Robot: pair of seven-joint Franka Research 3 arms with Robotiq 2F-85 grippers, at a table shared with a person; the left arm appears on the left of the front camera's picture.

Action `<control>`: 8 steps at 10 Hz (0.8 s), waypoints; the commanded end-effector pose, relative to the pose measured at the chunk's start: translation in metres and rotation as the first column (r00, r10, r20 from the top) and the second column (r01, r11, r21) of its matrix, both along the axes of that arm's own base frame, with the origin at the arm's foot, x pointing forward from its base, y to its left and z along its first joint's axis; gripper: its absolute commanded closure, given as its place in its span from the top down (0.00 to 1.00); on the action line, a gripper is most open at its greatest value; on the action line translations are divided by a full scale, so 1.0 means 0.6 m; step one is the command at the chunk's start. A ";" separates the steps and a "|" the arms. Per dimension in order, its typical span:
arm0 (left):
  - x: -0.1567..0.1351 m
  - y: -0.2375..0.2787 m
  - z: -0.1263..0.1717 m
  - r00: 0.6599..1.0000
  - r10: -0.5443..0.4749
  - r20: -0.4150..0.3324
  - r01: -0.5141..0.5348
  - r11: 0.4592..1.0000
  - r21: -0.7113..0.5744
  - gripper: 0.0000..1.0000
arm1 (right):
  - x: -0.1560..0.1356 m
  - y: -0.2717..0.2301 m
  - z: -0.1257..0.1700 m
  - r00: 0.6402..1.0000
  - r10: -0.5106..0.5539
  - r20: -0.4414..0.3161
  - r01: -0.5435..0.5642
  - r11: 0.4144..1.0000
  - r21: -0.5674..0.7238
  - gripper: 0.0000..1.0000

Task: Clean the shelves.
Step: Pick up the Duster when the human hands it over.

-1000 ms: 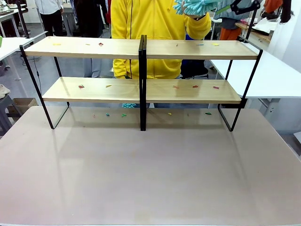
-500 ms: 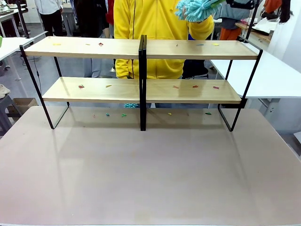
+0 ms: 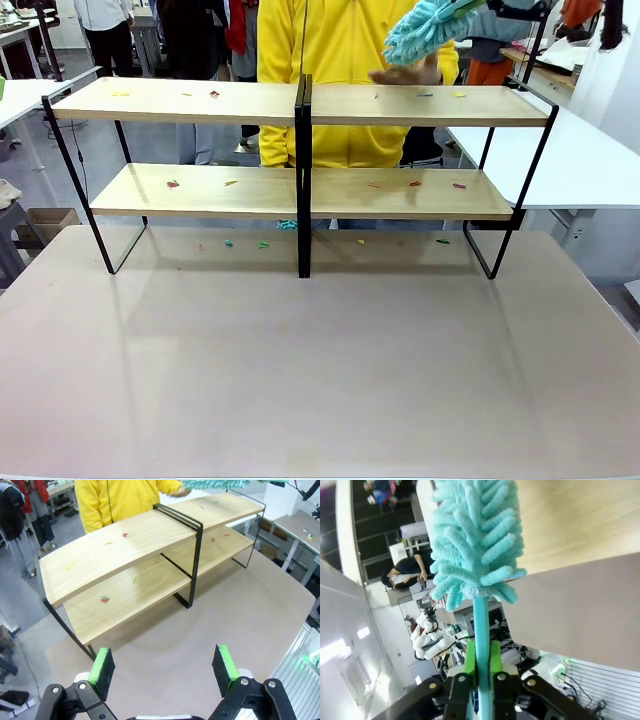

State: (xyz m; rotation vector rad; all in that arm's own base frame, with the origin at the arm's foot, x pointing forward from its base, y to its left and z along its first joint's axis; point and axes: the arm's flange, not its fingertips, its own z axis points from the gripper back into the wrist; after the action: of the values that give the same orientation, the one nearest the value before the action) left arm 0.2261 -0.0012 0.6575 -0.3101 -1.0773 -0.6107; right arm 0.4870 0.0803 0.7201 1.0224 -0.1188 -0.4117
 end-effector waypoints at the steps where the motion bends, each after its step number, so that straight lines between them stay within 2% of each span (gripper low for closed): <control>1: -0.001 0.000 0.001 1.000 -0.015 0.006 0.015 1.000 0.000 1.00 | -0.068 -0.086 0.060 0.975 0.157 0.157 -0.147 0.987 -0.071 0.00; 2: -0.001 0.000 0.001 1.000 -0.015 0.006 0.015 1.000 0.000 1.00 | -0.108 -0.132 0.076 0.950 0.204 0.235 -0.172 0.974 -0.150 0.00; 3: -0.001 0.000 0.001 1.000 -0.015 0.006 0.015 1.000 0.000 1.00 | -0.160 -0.190 0.089 0.936 0.224 0.272 -0.169 0.963 -0.210 0.00; 4: -0.001 0.000 0.001 1.000 -0.015 0.006 0.015 1.000 0.000 1.00 | -0.220 -0.248 0.099 0.914 0.221 0.340 -0.152 0.964 -0.220 0.00; 6: -0.001 0.000 0.001 1.000 -0.015 0.006 0.015 1.000 0.000 1.00 | -0.341 -0.380 0.095 0.807 0.320 0.496 -0.252 0.947 -0.201 0.00; 7: -0.001 0.000 0.001 1.000 -0.015 0.006 0.015 1.000 0.000 1.00 | -0.382 -0.438 0.079 0.789 0.291 0.542 -0.248 0.957 -0.153 0.00; 8: -0.001 0.000 0.001 1.000 -0.015 0.006 0.015 1.000 0.000 1.00 | -0.412 -0.485 0.056 0.809 0.232 0.539 -0.208 0.972 -0.106 0.00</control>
State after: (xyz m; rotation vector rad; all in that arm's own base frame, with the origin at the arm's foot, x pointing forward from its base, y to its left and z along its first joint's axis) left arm 0.2249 -0.0014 0.6584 -0.3077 -1.0806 -0.6114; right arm 0.2320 -0.2007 0.7720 1.0021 -0.5211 0.1214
